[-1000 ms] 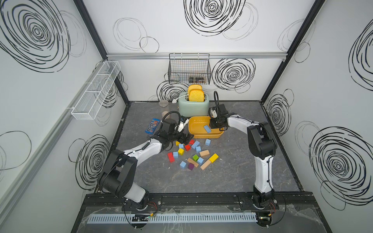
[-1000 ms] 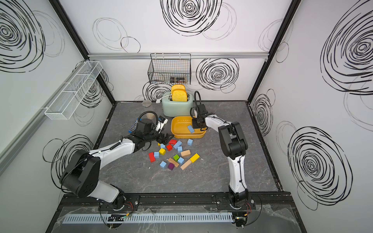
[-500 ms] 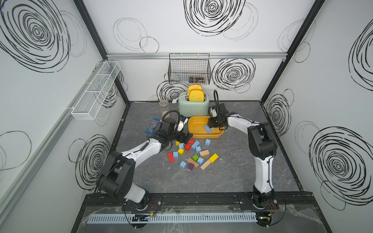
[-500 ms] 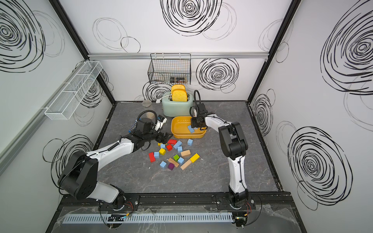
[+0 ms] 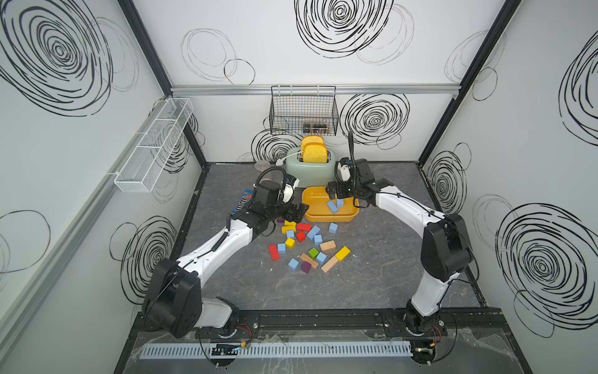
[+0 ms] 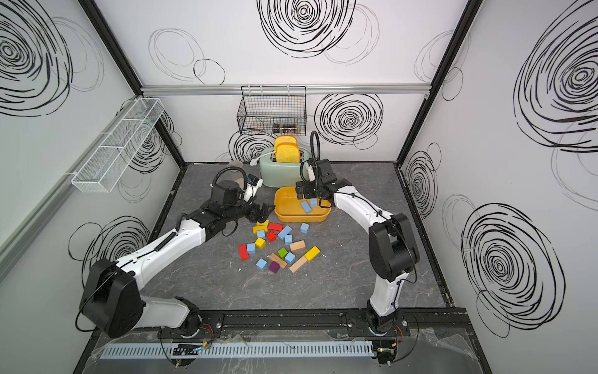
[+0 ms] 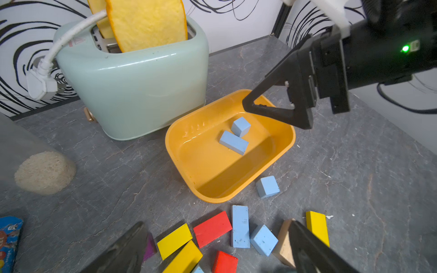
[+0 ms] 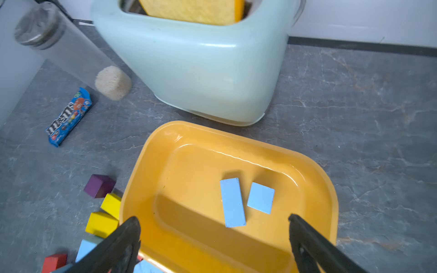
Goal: Pick out the blue building blocks
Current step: Place the building block in the storage box, then pick up the building block from the center of the board.
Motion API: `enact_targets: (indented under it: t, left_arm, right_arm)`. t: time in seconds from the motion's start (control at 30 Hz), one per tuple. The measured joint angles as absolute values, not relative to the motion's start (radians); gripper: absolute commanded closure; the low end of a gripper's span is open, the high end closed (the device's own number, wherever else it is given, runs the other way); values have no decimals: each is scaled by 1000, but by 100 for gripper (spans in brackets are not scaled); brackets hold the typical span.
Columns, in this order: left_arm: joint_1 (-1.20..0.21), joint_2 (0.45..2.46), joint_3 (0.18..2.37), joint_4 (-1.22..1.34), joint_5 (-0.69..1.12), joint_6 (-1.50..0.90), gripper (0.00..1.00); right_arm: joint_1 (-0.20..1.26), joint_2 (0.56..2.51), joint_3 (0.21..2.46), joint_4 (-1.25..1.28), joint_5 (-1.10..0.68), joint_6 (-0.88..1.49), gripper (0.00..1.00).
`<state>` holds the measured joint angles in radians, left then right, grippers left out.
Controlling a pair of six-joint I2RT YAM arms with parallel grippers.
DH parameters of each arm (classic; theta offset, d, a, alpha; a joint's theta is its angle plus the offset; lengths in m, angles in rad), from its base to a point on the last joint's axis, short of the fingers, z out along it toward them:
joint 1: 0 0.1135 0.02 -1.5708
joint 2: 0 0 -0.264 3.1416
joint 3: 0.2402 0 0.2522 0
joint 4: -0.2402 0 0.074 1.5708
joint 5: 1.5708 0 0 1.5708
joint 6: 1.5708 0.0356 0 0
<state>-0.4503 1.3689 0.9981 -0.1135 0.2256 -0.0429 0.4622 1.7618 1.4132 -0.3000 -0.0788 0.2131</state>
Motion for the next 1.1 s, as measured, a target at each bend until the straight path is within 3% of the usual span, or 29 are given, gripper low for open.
enact_targets:
  t: [0.4,0.67,1.1]
  left_arm:
    - [-528,1230,1085,-408,128,-51,4]
    - [-586,1202,1082,-583,77,-141,4]
    - [-674,1177,881,-624,36,-352,3]
  right_arm:
    - [505,1357,1073,-194,-152,214,2]
    - [620,1098,849,-154,-159,235,2]
    - [759,916,638,-140,-194,267,2]
